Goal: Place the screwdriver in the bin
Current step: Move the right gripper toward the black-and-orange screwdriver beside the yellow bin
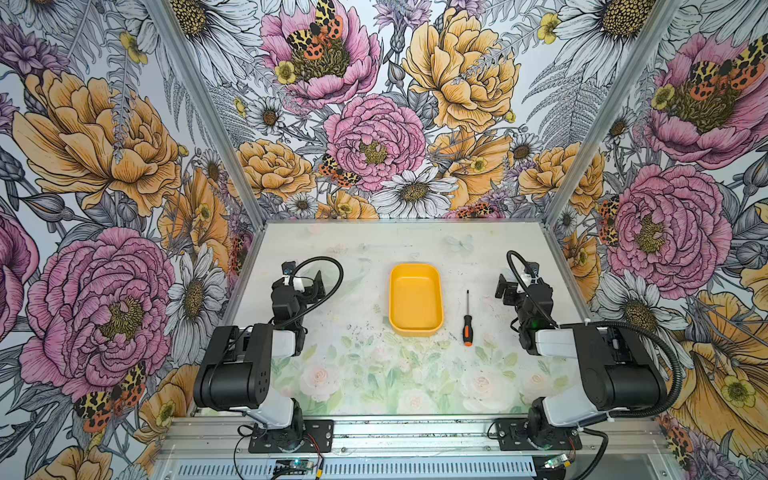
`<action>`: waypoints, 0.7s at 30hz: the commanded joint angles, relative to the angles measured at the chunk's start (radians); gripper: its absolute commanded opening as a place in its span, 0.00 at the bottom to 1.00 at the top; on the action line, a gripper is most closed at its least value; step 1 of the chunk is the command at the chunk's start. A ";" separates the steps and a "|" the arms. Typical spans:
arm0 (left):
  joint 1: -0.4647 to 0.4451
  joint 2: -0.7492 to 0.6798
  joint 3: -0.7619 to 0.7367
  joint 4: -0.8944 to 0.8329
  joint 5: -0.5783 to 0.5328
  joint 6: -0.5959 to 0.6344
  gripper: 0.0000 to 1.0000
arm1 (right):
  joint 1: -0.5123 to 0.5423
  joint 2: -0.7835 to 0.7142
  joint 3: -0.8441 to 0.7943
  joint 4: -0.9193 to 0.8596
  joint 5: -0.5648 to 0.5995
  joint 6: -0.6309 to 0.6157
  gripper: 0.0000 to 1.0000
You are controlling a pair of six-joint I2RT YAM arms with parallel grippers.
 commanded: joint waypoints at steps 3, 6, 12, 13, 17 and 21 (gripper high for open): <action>0.005 0.008 -0.008 0.018 0.024 0.008 0.99 | 0.004 0.013 0.008 0.011 0.009 -0.003 0.99; 0.005 0.008 -0.008 0.018 0.025 0.008 0.99 | 0.004 0.013 0.007 0.010 0.009 -0.004 0.99; 0.011 -0.015 -0.014 0.012 0.008 -0.001 0.99 | 0.008 0.005 0.007 0.008 0.033 -0.005 0.96; 0.012 -0.045 -0.010 -0.012 0.006 -0.004 0.99 | 0.013 -0.010 0.019 -0.023 0.051 -0.003 0.96; 0.004 -0.187 0.040 -0.229 0.004 0.006 0.99 | 0.030 -0.093 0.089 -0.207 0.112 -0.003 0.94; -0.006 -0.319 0.094 -0.400 0.041 -0.022 0.99 | 0.058 -0.210 0.159 -0.446 0.101 0.010 0.94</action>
